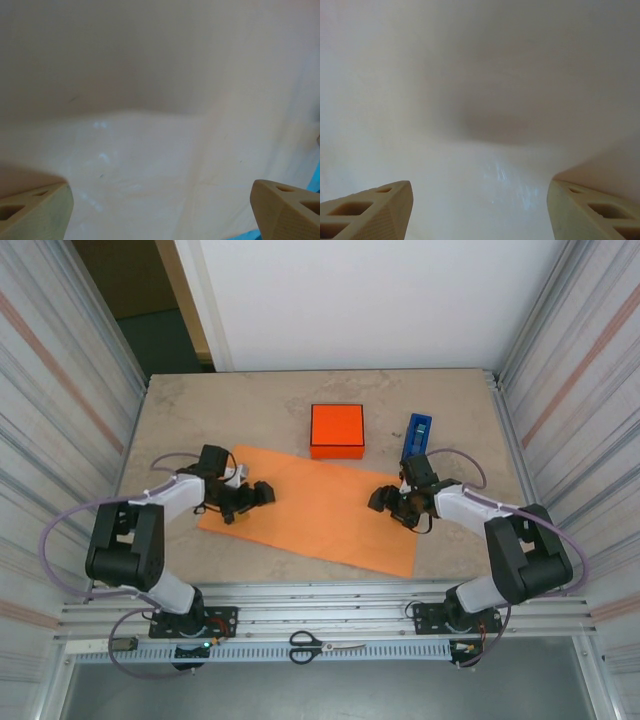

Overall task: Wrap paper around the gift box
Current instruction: Rotate the wrapping paper at the center of the table.

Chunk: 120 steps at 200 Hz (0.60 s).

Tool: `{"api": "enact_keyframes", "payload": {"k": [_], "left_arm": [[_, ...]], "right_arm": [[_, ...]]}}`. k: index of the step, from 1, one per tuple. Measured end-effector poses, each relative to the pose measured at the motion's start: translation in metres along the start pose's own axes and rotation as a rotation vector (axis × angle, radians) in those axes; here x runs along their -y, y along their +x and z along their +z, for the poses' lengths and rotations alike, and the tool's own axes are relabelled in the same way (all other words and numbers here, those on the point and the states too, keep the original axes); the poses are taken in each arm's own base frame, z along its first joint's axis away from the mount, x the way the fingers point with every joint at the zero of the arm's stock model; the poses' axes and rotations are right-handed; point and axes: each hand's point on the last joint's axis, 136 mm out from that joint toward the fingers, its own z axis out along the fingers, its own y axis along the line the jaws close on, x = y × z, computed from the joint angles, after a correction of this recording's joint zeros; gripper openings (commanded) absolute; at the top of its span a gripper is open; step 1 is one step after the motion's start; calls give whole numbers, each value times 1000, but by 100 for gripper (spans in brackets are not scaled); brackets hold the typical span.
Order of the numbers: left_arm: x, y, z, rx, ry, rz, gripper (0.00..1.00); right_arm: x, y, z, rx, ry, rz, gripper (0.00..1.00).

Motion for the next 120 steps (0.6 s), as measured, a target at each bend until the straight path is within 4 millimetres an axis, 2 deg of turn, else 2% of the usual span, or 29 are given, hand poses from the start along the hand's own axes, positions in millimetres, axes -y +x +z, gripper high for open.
{"api": "enact_keyframes", "payload": {"k": [40,91,120], "left_arm": [[-17,25,-9,26,-46,-52,92],[-30,50,-23,77,-80,-130,92],[-24,47,-37,136,-68,-128,92]], "right_arm": [[-2,-13,4,-37,-3,-56,73],[-13,-19,12,-89,-18,-105,72],[-21,-30,18,-96,-26,-131,70]]}}
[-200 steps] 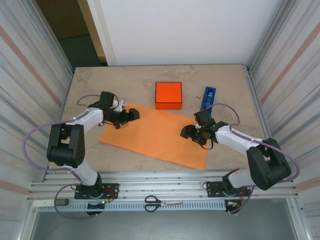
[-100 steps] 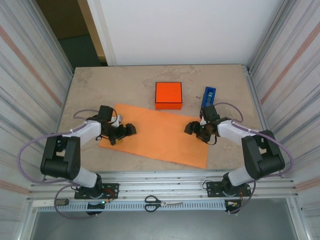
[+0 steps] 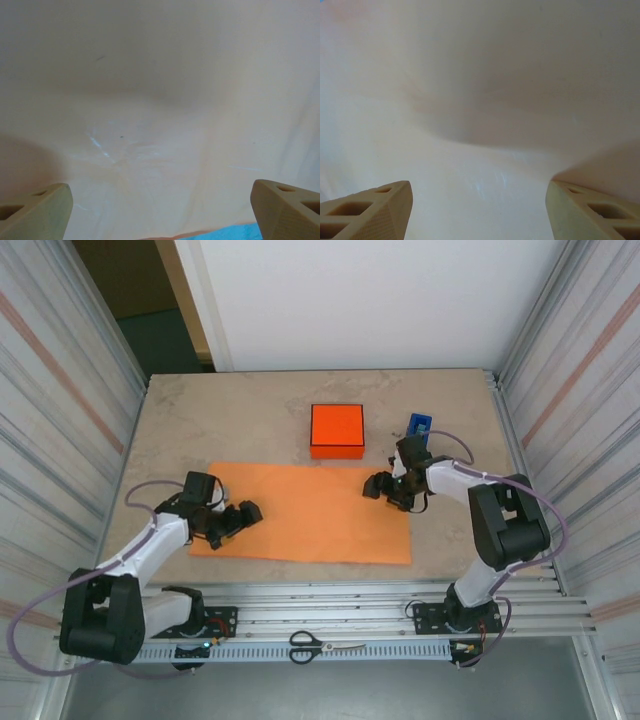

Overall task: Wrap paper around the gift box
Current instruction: Rotate the wrapping paper at the center of the table.

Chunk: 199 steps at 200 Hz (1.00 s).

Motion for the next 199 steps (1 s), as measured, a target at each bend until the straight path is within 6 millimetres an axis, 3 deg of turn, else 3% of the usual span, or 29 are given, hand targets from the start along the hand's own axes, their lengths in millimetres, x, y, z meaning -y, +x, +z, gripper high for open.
{"api": "enact_keyframes", "payload": {"k": [26,59,96,130,158,199], "left_arm": [[12,-11,-10,44,28,24,93],[31,-40,-17,76,65,58,92],[36,-67,4,26,86,58,91],[31,-63,23,-28,101,32,90],[16,-44,33,-64,94,-9,90],[12,-33,29,-44,104,-10,89]], "right_arm": [[-6,-7,2,2,0,-42,71],[-11,0,5,-10,21,-101,73],[-22,6,-5,19,46,-152,74],[-24,4,-9,46,33,-137,72],[-19,8,-3,27,43,-126,71],[-12,11,7,-2,59,-113,71]]}}
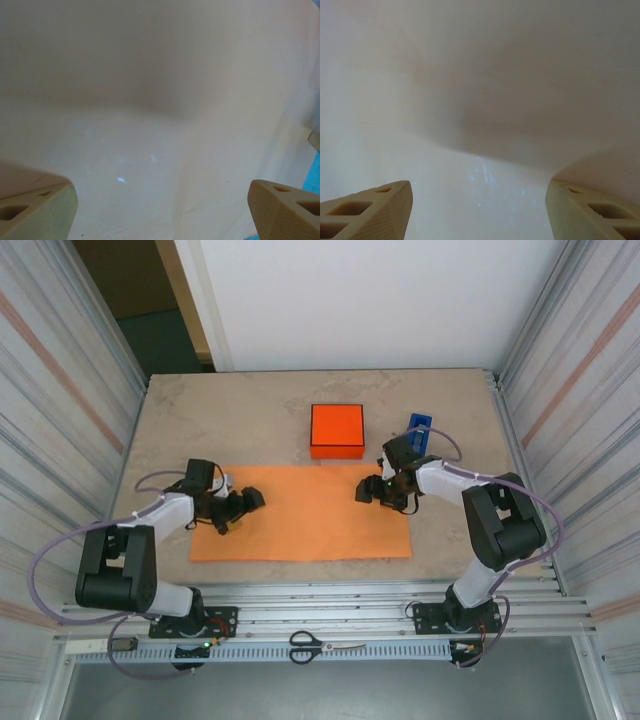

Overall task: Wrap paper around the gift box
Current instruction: Rotate the wrapping paper at the center of the table, then pick up the gift box from the top-center of the table.

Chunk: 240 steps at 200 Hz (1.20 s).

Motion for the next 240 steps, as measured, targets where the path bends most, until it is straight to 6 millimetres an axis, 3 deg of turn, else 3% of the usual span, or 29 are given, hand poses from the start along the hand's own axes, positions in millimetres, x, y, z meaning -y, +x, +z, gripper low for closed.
{"api": "enact_keyframes", "payload": {"k": [33,52,71,101,123,157,197,240], "left_arm": [[3,2,-7,13,8,3,95],[20,-10,-17,49,36,35,99],[54,-35,-30,105,89,108,99],[131,-84,-33,143,209,243,96],[166,-115,-11,119,266,288,92],[184,-150,37,64,284,283,91],[192,-175,79,17,292,252,88],[192,-180,117,-52,294,222,86]], "right_arm": [[-6,-3,-2,2,-21,-4,76],[-14,-13,-8,30,-40,-12,81],[-30,-40,-20,108,-67,-10,85],[-54,-99,-51,273,-104,13,96],[-66,-146,-63,365,-130,47,99],[-62,-184,-48,376,-135,108,98],[-51,-199,-19,308,-171,168,94],[-56,-207,2,217,-263,175,91]]}}
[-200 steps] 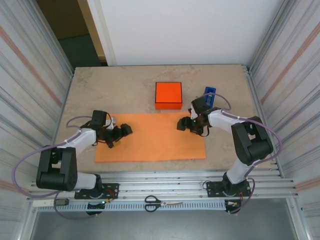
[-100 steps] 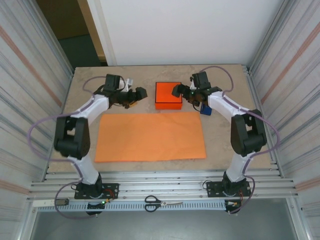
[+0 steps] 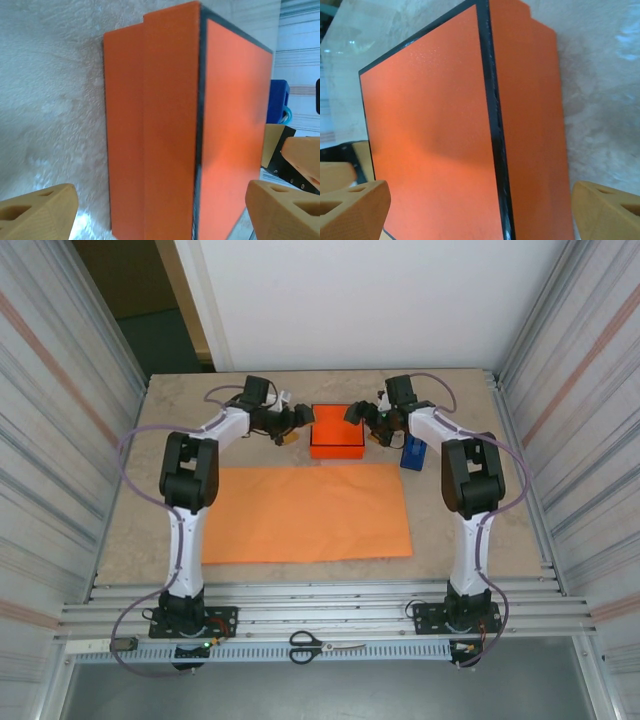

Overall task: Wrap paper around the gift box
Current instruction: Pick up the gift box from the top-center of the table.

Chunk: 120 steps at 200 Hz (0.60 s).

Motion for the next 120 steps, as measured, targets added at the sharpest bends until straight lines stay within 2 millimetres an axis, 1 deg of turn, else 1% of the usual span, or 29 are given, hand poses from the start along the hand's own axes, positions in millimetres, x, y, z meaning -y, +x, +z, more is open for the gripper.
{"api": "enact_keyframes", "payload": {"k": [24,43,64,76,86,102,120], "left_arm": [[-5,4,17,-36,6,-17,85],[0,2,22,-49,30,-13,83],[5,3,29,-62,48,-5,79],[6,3,29,-62,49,-4,76],[7,4,29,-65,52,-6,71],[7,4,29,-68,58,-3,66],[8,4,28,-71,65,-4,65]], "right_arm": [[1,5,11,-50,-22,12,91],[4,8,15,-76,-28,21,91],[5,14,19,-108,-48,30,87],[6,14,19,-116,-58,37,86],[6,14,18,-121,-66,40,84],[7,13,17,-125,-70,45,82],[6,14,17,-127,-72,46,82]]}}
